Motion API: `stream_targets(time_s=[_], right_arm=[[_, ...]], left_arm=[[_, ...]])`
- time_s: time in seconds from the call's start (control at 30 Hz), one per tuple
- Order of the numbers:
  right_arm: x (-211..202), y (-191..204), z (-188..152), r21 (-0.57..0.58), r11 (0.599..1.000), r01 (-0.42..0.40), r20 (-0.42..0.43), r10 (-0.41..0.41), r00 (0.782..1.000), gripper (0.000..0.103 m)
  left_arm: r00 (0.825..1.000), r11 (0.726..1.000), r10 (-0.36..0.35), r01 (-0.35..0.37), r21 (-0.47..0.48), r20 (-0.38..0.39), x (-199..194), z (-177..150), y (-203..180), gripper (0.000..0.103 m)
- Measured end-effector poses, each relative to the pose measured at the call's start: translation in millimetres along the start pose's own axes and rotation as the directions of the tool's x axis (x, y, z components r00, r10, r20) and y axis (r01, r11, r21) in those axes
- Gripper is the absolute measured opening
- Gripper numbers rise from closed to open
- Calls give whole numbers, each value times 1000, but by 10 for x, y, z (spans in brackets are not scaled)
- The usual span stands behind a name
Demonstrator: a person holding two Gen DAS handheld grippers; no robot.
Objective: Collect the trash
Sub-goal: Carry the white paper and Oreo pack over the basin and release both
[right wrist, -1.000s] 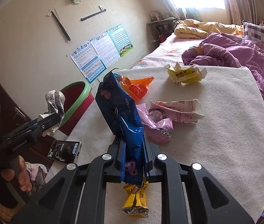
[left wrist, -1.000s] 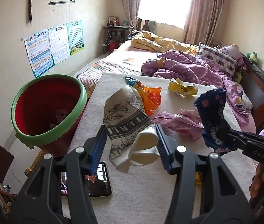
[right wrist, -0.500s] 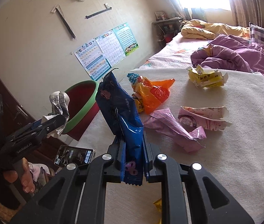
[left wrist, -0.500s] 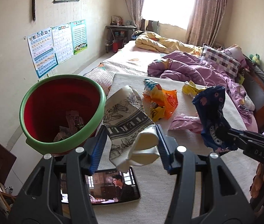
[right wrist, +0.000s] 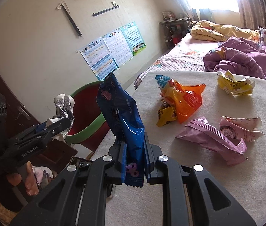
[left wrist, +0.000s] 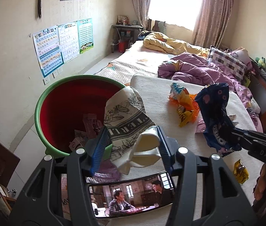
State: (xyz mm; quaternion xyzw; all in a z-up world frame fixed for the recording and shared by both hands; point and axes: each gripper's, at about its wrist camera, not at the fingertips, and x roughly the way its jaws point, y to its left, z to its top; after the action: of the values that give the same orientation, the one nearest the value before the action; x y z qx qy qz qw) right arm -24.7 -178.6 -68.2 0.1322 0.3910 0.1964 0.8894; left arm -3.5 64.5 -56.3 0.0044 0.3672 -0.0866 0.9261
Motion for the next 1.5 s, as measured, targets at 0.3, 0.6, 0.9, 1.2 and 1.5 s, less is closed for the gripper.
stream_targets(time_s=[0.3, 0.6, 0.9, 1.2, 1.5], right_arm=[[207, 227, 84, -8, 1000, -3, 6, 3, 1000, 16], [326, 368, 111, -13, 1000, -6, 2, 6, 1000, 16], [447, 570, 234, -25, 1000, -11, 21, 12, 1000, 16], [506, 753, 367, -56, 998, -28, 43, 30, 999, 16], [629, 874, 396, -66, 997, -32, 33, 35, 999, 16]], left_arm=[[1000, 1000, 3, -3, -4, 0, 67, 58, 275, 50], [1000, 1000, -5, 5, 1, -11, 147, 82, 432, 50], [1000, 1000, -5, 5, -3, -7, 204, 152, 573, 50], [1000, 1000, -6, 6, -9, 2, 255, 206, 714, 50], [1000, 1000, -2, 1, -12, -7, 314, 226, 825, 50]])
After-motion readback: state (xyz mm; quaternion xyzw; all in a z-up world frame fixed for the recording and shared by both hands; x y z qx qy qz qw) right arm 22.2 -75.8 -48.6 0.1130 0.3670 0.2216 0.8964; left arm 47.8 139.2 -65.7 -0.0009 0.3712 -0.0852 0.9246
